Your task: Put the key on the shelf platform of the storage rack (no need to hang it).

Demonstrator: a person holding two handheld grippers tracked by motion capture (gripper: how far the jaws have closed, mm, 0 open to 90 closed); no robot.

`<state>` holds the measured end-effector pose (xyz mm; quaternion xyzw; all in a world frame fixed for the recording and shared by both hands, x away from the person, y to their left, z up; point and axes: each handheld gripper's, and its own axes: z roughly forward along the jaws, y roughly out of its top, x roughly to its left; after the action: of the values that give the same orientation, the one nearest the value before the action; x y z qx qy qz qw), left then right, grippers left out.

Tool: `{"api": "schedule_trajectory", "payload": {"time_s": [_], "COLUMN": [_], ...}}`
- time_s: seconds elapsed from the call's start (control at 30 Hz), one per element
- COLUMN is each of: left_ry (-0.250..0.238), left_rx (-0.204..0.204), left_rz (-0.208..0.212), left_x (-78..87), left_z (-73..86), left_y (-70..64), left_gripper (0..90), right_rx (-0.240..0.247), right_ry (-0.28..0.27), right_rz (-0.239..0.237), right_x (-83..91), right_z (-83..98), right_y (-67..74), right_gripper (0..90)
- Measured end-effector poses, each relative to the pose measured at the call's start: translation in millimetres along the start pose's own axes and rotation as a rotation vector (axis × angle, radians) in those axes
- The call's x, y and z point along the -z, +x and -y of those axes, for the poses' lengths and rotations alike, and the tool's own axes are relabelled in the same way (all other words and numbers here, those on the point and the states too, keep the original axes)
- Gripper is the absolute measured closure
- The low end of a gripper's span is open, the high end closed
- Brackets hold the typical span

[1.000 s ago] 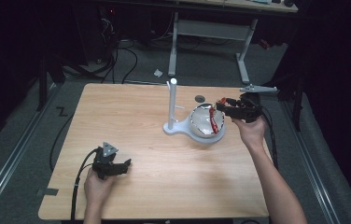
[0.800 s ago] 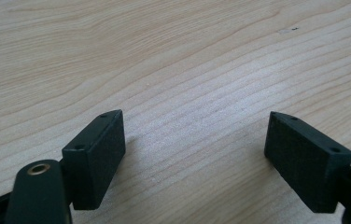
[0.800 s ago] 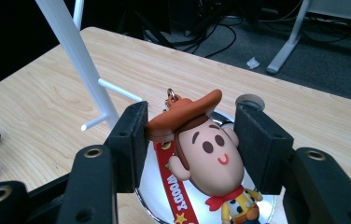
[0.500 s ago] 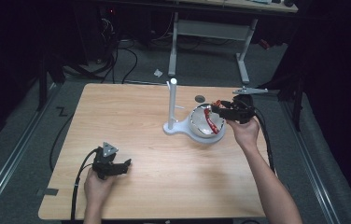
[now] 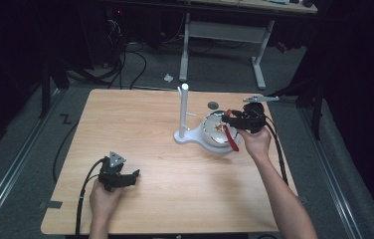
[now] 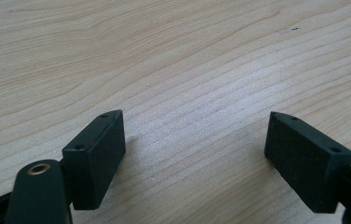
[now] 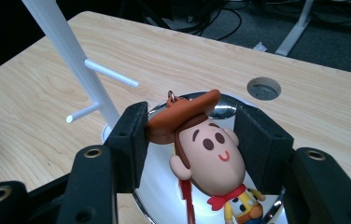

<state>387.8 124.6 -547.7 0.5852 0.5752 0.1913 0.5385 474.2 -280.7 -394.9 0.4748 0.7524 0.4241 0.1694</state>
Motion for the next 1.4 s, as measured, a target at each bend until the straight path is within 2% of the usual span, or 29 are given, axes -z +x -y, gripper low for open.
{"api": "schedule_trajectory", "payload": {"time_s": [0.27, 0.53, 0.87, 1.17, 1.4], "left_ry": [0.000, 0.000, 0.000, 0.000, 0.001], "left_rx": [-0.001, -0.001, -0.001, -0.001, -0.002], "left_rz": [-0.001, -0.001, -0.001, -0.001, -0.001], "left_x": [0.1, 0.1, 0.1, 0.1, 0.1], "left_z": [0.1, 0.1, 0.1, 0.1, 0.1], "left_y": [0.0, 0.0, 0.0, 0.0, 0.0], "left_gripper": [20.7, 20.7, 20.7, 20.7, 20.7], "right_rx": [-0.016, -0.001, 0.004, 0.003, 0.007], "right_ry": [0.007, 0.009, 0.058, 0.078, 0.081], "right_rz": [-0.004, -0.014, -0.008, -0.010, -0.006], "right_x": [-10.6, -19.2, -39.8, -48.3, -47.7], "right_z": [-3.5, -12.6, -4.2, 5.4, 9.7], "right_y": [-1.3, 4.3, 5.5, 4.4, 4.7], "right_gripper": [46.7, 46.7, 46.6, 46.6, 46.5]}}
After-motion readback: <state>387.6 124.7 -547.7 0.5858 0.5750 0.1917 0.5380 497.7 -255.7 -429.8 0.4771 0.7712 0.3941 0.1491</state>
